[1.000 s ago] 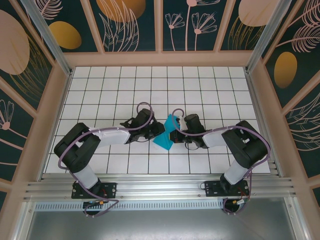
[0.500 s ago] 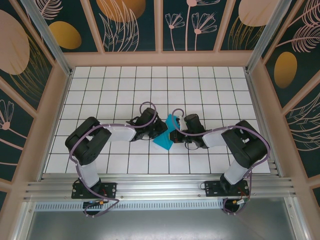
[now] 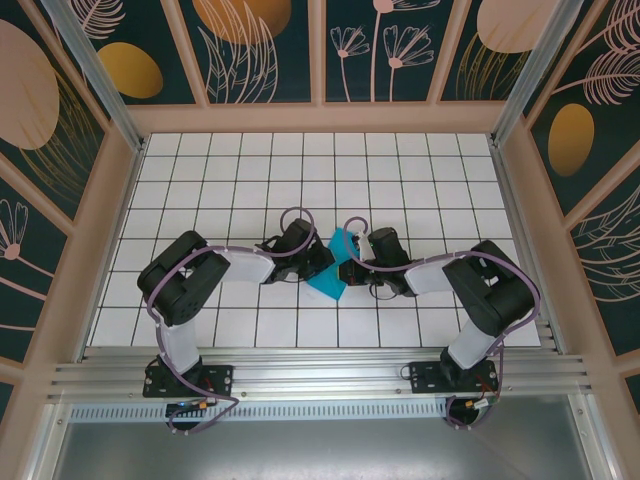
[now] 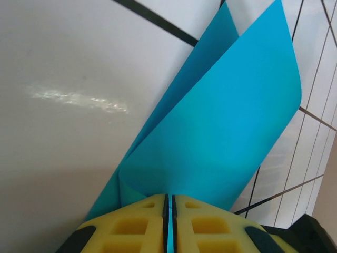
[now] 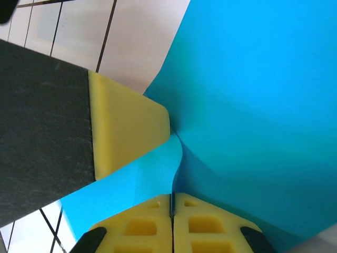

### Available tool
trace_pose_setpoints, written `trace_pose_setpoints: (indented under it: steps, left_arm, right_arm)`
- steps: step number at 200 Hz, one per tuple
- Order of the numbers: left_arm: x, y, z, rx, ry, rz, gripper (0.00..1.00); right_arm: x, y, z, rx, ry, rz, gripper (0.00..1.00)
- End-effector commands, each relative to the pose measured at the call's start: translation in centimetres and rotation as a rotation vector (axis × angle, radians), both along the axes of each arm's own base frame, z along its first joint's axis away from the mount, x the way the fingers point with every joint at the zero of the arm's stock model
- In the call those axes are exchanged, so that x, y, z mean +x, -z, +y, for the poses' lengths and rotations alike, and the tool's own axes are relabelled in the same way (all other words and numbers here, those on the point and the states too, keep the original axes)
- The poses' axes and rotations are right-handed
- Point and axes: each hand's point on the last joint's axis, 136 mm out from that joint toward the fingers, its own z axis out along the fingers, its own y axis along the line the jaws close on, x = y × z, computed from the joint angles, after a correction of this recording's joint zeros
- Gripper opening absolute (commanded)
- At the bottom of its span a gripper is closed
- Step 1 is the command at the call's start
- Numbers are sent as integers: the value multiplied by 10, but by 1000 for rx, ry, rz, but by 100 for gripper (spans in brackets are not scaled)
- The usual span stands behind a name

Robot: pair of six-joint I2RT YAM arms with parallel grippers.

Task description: Fold a paper plane with a square sheet of paper (pick it up from the middle)

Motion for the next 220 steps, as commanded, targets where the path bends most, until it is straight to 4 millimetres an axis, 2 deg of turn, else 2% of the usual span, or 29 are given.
trace_pose_setpoints:
  steps: [1,47,77,100,114,133,153,220]
  left_arm:
    - [-7,19,9,57,5,25,14]
    - [-11,28,12,69,14,36,14]
    - [-12,28,14,72,15,32,15]
    - [-12,26,12,68,19,28,15]
    - [-12,26,12,68,23,26,15]
    - [-11,26,12,68,23,26,15]
    - [-11,25,12,68,25,24,15]
    - [-13,26,14,76,27,26,15]
  right_arm:
    - [0,-1,-4,-23,17,25,11]
    - [6,-27,-13,-36,95,8,25]
    - [6,-51,-19,-13,149,-9,29]
    - [-4,-67,-9,68,121,11,22]
    - [-17,-73,6,130,69,46,11]
    - [-30,-73,22,143,14,77,7]
    - [-35,-62,30,118,7,127,5]
    - [-31,-44,25,116,79,229,4]
